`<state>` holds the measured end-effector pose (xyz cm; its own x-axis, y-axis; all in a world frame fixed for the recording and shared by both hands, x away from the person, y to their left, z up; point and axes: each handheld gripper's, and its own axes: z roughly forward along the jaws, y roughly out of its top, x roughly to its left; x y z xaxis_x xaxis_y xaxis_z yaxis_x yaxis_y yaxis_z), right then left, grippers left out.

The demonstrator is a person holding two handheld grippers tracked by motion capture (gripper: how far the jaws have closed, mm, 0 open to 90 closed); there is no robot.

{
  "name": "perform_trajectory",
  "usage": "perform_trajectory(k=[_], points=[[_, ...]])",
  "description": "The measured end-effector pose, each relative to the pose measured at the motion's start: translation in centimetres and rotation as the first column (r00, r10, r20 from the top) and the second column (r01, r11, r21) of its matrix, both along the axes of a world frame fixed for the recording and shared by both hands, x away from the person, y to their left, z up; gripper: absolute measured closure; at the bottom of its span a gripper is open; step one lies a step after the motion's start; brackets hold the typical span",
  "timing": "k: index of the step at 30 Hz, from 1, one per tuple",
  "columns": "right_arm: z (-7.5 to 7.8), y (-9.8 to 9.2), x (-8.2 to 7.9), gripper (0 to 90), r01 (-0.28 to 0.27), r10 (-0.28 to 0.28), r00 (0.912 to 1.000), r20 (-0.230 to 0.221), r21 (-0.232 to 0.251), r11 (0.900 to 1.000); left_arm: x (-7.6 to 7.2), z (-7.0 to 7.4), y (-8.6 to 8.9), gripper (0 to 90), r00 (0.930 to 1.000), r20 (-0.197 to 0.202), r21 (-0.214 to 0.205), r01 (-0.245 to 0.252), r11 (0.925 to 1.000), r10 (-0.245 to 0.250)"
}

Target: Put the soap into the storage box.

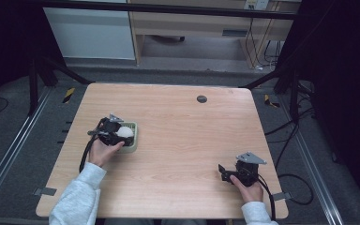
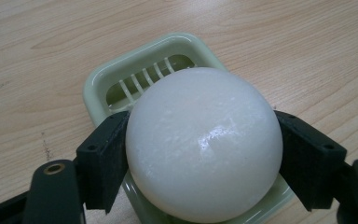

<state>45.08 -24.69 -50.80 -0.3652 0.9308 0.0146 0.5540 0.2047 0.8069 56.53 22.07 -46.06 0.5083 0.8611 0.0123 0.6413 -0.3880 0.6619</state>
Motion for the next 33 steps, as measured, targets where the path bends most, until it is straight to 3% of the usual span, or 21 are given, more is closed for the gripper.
perform_trajectory(k=[33], points=[[0.01,-0.01,-0.01,4.9,-0.002,0.002,1.0,0.001,-0.003,1.0,0.1,-0.65,-0.17,23.5,0.9997,-0.026,-0.006,0.001,1.0,-0.001]])
